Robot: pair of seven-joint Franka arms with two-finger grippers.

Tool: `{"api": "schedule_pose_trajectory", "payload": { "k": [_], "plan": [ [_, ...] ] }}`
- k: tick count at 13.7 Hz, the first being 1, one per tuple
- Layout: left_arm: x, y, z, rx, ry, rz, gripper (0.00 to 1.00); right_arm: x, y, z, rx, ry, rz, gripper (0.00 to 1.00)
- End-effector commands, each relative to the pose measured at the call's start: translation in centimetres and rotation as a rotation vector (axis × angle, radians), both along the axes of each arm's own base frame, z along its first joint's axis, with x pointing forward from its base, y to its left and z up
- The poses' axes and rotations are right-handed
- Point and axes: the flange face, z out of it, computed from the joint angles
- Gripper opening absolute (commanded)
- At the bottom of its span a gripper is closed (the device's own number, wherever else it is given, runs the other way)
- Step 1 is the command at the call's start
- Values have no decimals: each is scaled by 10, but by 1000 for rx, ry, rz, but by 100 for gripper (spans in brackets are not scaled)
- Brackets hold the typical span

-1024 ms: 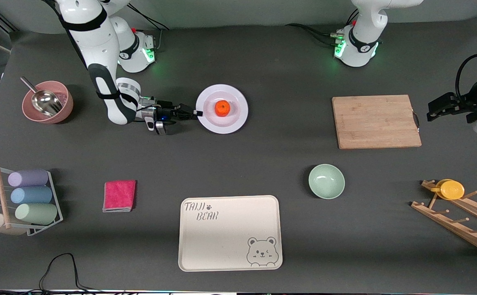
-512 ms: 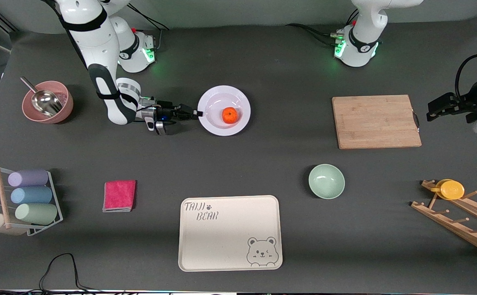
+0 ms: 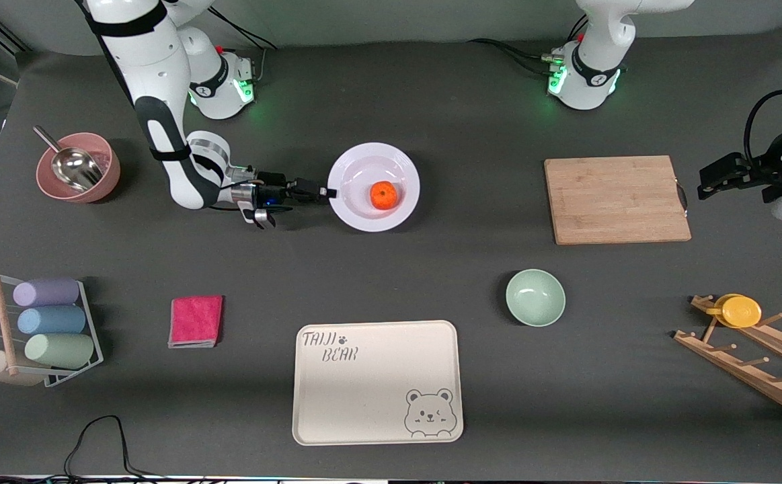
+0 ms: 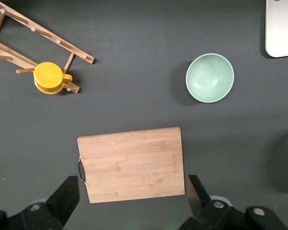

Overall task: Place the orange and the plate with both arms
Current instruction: 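Slide the plate with the right gripper toward the bear tray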

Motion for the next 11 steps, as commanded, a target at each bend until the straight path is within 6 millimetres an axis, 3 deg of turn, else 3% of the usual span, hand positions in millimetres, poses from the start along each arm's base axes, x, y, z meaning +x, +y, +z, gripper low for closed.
{"api": "schedule_pose_trajectory", "payload": {
  "k": [1,5,11],
  "plan": [
    [1,-1,-1,3,-9,-5,100,42,12,35,60,17,-31,0],
    [2,1,0,-2,-16,-1,100,118,27,92,102,51,-44,0],
    [2,-3,0,-2,-16,-1,100,225,8,154,72,55,-70,0]
  ]
}}
